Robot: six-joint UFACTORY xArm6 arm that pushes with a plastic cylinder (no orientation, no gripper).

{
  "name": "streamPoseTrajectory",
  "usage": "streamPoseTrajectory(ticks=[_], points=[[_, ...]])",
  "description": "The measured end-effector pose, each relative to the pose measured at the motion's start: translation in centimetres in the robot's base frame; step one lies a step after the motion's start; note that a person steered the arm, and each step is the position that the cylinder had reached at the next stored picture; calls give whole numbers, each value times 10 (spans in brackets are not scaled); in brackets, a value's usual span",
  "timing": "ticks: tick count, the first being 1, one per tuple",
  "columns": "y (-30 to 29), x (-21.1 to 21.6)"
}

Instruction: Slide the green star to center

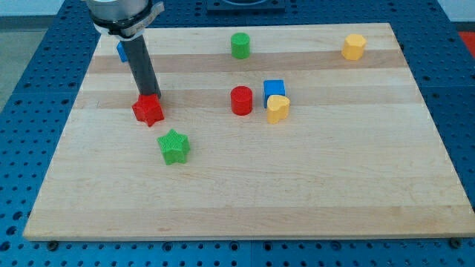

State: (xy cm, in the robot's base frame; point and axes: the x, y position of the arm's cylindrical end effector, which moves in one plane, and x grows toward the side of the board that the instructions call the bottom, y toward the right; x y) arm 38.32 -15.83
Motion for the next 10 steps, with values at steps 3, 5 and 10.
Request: streamPoseTrajectory(ticks=[3,5,10], points=[[90,9],[82,20],[7,20]])
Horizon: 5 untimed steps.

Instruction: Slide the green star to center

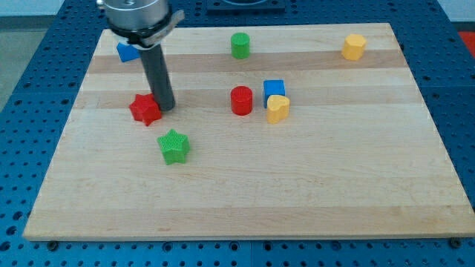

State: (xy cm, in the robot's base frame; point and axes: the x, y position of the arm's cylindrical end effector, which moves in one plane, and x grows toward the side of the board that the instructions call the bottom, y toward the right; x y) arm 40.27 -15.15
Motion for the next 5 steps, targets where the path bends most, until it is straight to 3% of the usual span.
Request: streamPoseTrajectory(ticks=[5], points=[[-42,0]])
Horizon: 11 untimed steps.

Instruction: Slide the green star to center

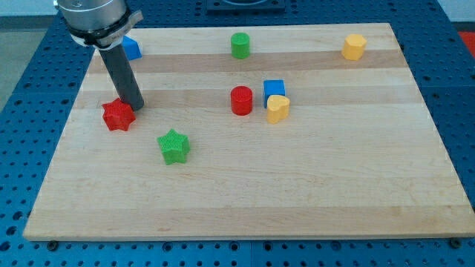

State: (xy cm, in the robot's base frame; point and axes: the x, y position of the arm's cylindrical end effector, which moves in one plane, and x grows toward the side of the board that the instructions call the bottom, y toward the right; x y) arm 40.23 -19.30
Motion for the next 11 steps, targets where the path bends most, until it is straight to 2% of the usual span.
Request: streamPoseTrajectory(ticks=[6,7,8,9,10,11], points=[[0,-5],[31,-41],[93,-72],[93,-72],[164,-72],[178,-72]])
